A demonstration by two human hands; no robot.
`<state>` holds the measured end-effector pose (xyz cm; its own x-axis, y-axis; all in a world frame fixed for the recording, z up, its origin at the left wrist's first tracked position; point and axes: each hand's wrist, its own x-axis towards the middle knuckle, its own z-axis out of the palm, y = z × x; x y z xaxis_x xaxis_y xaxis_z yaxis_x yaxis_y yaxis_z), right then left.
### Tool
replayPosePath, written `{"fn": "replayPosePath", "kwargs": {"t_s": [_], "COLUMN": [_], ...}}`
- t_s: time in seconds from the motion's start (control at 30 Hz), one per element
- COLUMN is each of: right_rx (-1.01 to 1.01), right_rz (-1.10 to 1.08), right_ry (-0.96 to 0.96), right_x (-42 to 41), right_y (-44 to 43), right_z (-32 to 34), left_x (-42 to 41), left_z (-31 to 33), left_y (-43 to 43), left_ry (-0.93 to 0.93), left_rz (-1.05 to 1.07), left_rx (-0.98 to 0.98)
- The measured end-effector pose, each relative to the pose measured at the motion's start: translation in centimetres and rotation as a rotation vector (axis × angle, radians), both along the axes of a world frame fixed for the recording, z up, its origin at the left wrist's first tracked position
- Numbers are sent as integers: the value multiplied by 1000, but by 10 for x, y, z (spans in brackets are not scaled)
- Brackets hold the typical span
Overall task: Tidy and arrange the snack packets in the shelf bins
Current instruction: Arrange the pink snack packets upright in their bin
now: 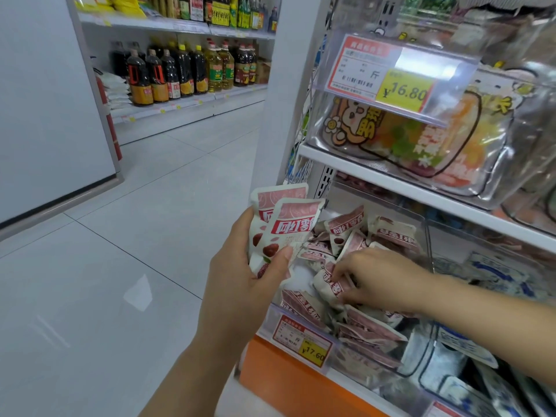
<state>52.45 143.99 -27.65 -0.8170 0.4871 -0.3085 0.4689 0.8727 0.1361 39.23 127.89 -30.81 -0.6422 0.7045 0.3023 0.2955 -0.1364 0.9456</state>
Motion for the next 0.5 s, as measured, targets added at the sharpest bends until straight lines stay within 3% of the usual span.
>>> {"fn": "replayPosePath", "kwargs": {"t_s": [0.2,0.37,0.5], "right_rx": [97,180,188], "right_rz": [-127,-48,-21], "right_ry": [58,-32,53], "right_x": [-15,-33,-38], "right_y": [-1,6,12], "right_z": [3,-8,-11], "left_x": [1,0,-1], "left_z": [1,1,2], "left_y": [-2,-2,-2], "left_ry": [-11,-6,-6], "left_rz": [-6,-2,-2], "left_rx": [-3,8,29]}}
